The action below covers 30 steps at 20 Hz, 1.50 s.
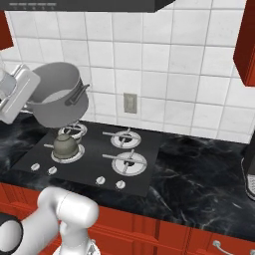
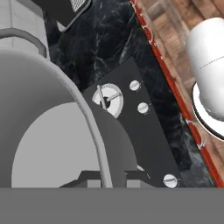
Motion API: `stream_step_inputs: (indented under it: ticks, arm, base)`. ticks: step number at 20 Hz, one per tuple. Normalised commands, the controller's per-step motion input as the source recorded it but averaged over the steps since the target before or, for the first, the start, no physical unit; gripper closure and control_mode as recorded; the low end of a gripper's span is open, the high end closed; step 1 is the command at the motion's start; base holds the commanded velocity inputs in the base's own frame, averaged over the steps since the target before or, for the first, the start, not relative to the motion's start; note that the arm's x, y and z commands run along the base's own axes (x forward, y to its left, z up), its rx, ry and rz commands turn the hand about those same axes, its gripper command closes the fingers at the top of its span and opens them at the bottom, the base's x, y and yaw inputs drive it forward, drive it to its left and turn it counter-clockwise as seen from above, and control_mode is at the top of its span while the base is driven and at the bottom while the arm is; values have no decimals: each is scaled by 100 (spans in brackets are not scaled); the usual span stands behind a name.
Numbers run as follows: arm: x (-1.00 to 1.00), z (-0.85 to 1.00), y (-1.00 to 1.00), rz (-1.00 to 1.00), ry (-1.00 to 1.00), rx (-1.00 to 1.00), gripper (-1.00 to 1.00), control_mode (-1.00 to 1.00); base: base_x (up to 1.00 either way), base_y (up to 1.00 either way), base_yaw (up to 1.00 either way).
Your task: Pick the kettle from the cabinet and place it on a stove burner. Then pick the pot from the counter and place it on another stove burner. Finally, turn both burners on.
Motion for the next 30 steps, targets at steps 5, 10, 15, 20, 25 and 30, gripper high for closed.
stream_step_inputs:
  ticks: [5, 10, 15, 20, 25, 30]
  arm:
    - [53, 3, 28, 3, 6, 0, 100, -100]
    - [50, 0, 28, 3, 2, 0, 100, -100]
    - [49, 0, 30, 2, 0, 0, 100, -100]
    - [47, 0, 25, 2, 1, 0, 100, -100]
    - [46, -8, 21, 2, 1, 0, 100, -100]
    - [44, -16, 22, 3, 3, 0, 100, -100]
  base:
    - [0, 0, 0]
    - [0, 0, 0]
    - [0, 0, 0]
    - [0, 0, 0]
    - [0, 0, 0]
    - [0, 0, 0]
